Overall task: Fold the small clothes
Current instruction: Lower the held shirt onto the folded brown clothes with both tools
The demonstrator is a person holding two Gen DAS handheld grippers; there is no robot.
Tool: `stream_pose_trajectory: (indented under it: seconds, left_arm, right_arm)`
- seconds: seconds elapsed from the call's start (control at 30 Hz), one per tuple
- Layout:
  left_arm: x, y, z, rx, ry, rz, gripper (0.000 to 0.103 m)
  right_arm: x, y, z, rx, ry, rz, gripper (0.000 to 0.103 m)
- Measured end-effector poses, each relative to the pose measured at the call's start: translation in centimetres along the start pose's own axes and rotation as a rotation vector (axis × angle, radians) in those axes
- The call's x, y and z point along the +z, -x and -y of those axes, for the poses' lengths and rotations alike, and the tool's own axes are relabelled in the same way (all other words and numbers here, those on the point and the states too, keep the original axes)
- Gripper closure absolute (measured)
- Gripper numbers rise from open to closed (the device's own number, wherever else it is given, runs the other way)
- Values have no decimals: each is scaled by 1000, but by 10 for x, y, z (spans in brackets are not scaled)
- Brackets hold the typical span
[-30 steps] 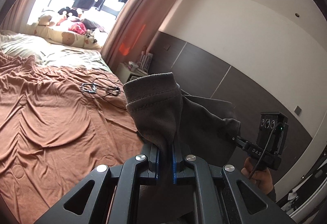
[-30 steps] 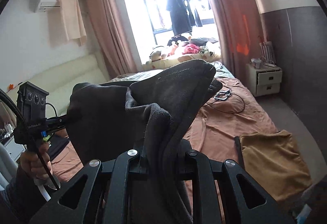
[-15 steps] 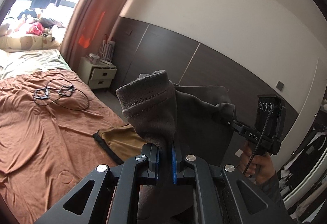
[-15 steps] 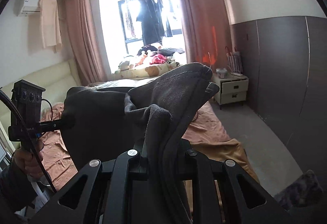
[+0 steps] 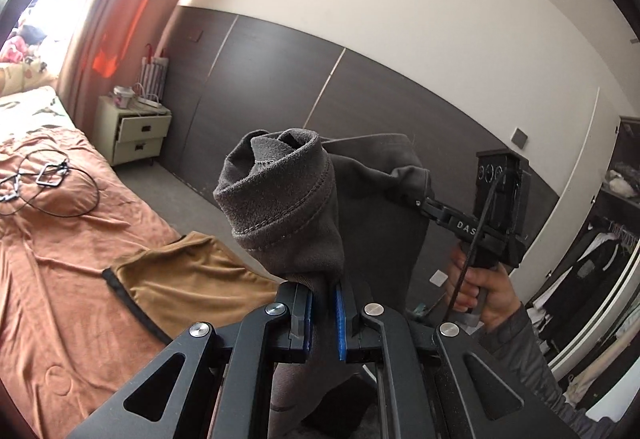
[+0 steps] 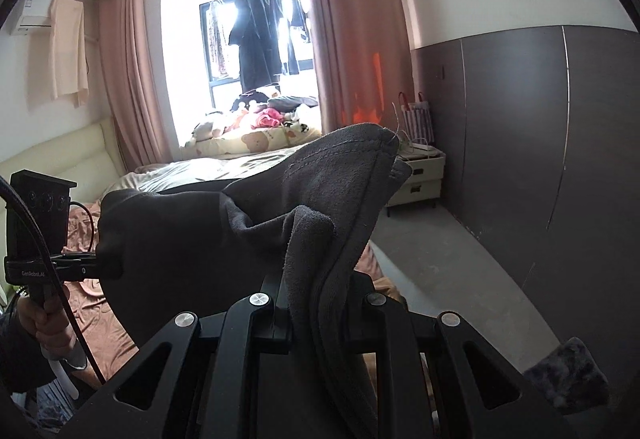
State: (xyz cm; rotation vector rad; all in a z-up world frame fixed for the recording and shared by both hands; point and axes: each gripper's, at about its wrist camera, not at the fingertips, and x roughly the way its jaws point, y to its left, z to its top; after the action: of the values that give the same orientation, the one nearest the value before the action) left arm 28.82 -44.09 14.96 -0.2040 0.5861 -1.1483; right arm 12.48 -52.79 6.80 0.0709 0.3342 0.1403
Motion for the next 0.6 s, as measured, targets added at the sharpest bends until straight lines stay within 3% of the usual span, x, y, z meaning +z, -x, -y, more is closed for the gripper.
stream_pose_trajectory:
  seconds: [0.23,0.37,0.6]
  left_arm:
    - [1,-44,-15,-26,10,-47,94]
    - [1,-70,-32,-6,22,-89,94]
    - [10,-95,-74,11,87,-94,94]
  right_arm:
    - [3,-33,-10,-34,-61,-32,91]
    - [6,-63,-21,-51,-81,-64,91]
    - [13,-105,-43,-54,-99,-113,91]
